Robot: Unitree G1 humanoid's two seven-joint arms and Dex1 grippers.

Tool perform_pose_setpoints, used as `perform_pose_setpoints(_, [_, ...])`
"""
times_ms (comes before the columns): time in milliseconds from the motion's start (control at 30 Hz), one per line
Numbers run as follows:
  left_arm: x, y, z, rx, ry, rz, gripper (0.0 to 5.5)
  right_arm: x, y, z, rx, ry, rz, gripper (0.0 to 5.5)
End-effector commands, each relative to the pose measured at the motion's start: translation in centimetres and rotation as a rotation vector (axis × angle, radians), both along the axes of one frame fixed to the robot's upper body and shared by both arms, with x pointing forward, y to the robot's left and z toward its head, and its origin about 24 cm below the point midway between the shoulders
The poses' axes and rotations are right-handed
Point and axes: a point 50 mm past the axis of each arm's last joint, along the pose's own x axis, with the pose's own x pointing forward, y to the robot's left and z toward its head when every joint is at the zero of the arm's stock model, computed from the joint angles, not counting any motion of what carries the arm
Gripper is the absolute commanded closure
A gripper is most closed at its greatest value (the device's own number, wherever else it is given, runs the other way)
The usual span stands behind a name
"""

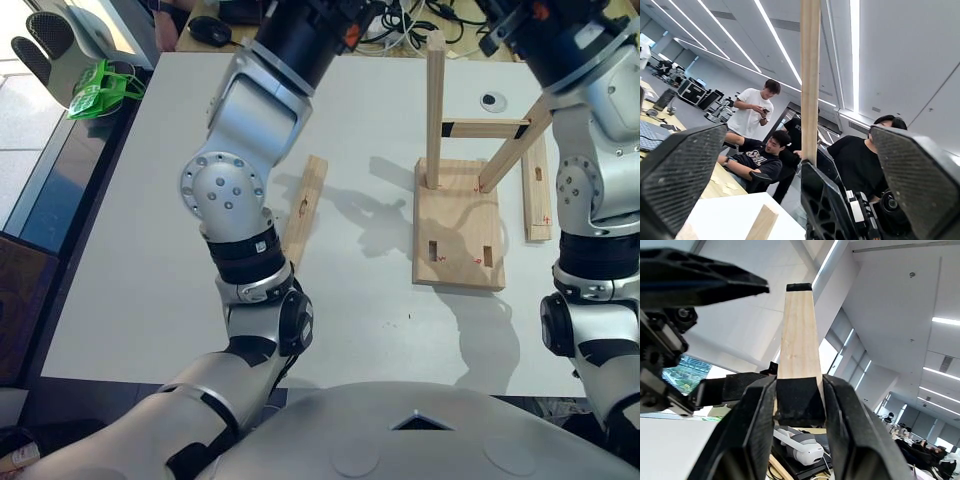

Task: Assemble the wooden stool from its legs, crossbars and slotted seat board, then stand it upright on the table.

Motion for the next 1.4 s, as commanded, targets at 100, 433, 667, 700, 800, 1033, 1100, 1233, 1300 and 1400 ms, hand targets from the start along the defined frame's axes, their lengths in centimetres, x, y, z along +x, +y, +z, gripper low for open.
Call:
perform_pose_setpoints(100, [0.6,0.6,0.2,-0.002,0.02,0.043,0.25,-1.3,0.6,-2.0,-0.084,0.103,0.088,4.2])
perform_pose_setpoints(433, [1.1,1.6,-0.8,-0.001,0.062,0.063,1.63,-1.5,-0.2,-2.3,-0.107,0.115,0.06,4.2])
perform_pose_setpoints(667, [1.3,1.9,-0.7,-0.014,0.054,0.089,2.52,-1.3,-0.7,-2.3,-0.153,0.101,0.046,4.2])
perform_pose_setpoints(700, [1.3,1.9,-0.8,-0.013,0.055,0.089,2.69,-1.3,-0.8,-2.4,-0.157,0.1,0.044,4.2])
perform_pose_setpoints(800, [1.2,1.8,-0.9,0.0,0.053,0.081,3.03,-1.4,-0.9,-2.4,-0.164,0.098,0.042,4.2])
perform_pose_setpoints(1033, [0.8,1.2,-1.9,0.036,0.081,0.041,4.01,-1.3,-1.2,-2.4,-0.176,0.093,0.036,4.2])
perform_pose_setpoints(1100, [0.8,1.1,-2.1,0.043,0.089,0.042,4.28,-1.3,-1.3,-2.4,-0.18,0.091,0.034,4.2])
perform_pose_setpoints(1233, [1.0,1.6,-2.1,0.033,0.099,0.054,4.79,-1.4,-1.4,-2.6,-0.191,0.1,0.047,4.2])
perform_pose_setpoints(1300, [1.1,1.9,-2.0,0.026,0.103,0.058,4.97,-1.4,-1.5,-2.7,-0.196,0.105,0.053,4.2])
perform_pose_setpoints(1400, [1.1,2.0,-2.0,0.024,0.107,0.06,5.09,-1.4,-1.7,-2.9,-0.205,0.105,0.036,4.2])
